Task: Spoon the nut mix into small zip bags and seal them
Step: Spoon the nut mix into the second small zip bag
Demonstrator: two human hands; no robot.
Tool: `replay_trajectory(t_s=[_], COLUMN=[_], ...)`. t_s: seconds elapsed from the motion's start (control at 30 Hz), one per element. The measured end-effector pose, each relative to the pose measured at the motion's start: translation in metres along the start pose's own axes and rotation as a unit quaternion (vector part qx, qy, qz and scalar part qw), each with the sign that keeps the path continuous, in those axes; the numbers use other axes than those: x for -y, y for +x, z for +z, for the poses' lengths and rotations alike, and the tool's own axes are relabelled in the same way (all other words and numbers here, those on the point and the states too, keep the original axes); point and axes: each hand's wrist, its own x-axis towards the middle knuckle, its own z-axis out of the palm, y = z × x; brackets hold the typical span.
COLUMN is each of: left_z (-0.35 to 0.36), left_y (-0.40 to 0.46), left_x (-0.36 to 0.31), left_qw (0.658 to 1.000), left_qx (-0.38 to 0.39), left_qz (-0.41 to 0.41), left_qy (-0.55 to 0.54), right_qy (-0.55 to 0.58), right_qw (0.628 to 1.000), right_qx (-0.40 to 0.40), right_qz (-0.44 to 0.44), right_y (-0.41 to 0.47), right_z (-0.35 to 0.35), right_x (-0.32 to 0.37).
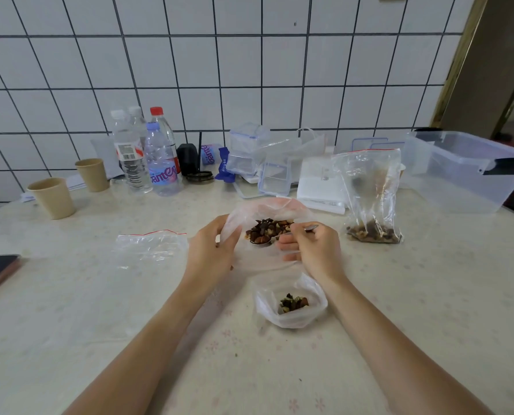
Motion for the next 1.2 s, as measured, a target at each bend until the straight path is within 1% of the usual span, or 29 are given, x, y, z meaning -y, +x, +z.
replay_trajectory(t_s=[0.1, 0.23, 0.37, 0.53, 0.6, 0.7, 0.8, 0.93, 1.0, 1.03, 1.07, 1.13, 1.2], left_z=[0.000, -0.001, 0.000, -0.005, -0.010, -0.016, -0.019, -0.021, -0.022, -0.024, -0.025, -0.028, -0.028], left_y=[-0.001, 0.000, 0.000, -0.001, 0.001, 0.004, 0.002, -0.006, -0.011, -0.013, -0.015, -0.019, -0.024], left_x=[0.001, 0.000, -0.002, -0.011, -0.013, -0.016, -0.019, -0.028, -0.037, -0.042, -0.045, -0.051, -0.055], left_qw=[1.000, 1.000, 1.000, 0.999, 0.998, 0.998, 0.997, 0.984, 0.977, 0.977, 0.979, 0.980, 0.968], left_qx=[0.004, -0.003, -0.006, -0.033, -0.029, -0.031, -0.057, -0.112, -0.120, -0.103, -0.071, 0.031, 0.143], left_qz=[-0.002, -0.008, -0.019, -0.026, -0.036, -0.043, -0.010, 0.083, 0.123, 0.127, 0.118, 0.080, 0.027], left_qy=[-0.002, -0.010, -0.009, 0.013, 0.034, 0.046, 0.060, 0.112, 0.129, 0.137, 0.148, 0.180, 0.206], right_qy=[-0.011, 0.035, 0.054, 0.087, 0.098, 0.075, 0.052, 0.051, 0.043, 0.041, 0.043, 0.046, 0.040], right_qw=[1.000, 0.999, 0.997, 0.995, 0.994, 0.996, 0.998, 0.998, 0.999, 0.999, 0.998, 0.998, 0.998], right_qx=[0.018, 0.021, 0.028, 0.022, 0.022, 0.023, 0.019, 0.022, 0.026, 0.028, 0.030, 0.034, 0.045], right_qz=[0.002, 0.028, 0.040, 0.046, 0.045, 0.032, 0.019, -0.005, -0.018, -0.021, -0.022, -0.023, -0.024], right_y=[0.000, -0.002, -0.003, -0.004, -0.006, -0.008, -0.011, -0.021, -0.030, -0.034, -0.040, -0.052, -0.064], right_z=[0.002, -0.002, -0.003, -0.005, -0.007, -0.011, -0.020, -0.039, -0.050, -0.056, -0.062, -0.074, -0.085], right_x=[0.000, 0.003, 0.003, 0.005, 0.006, 0.011, 0.022, 0.042, 0.053, 0.058, 0.063, 0.073, 0.079])
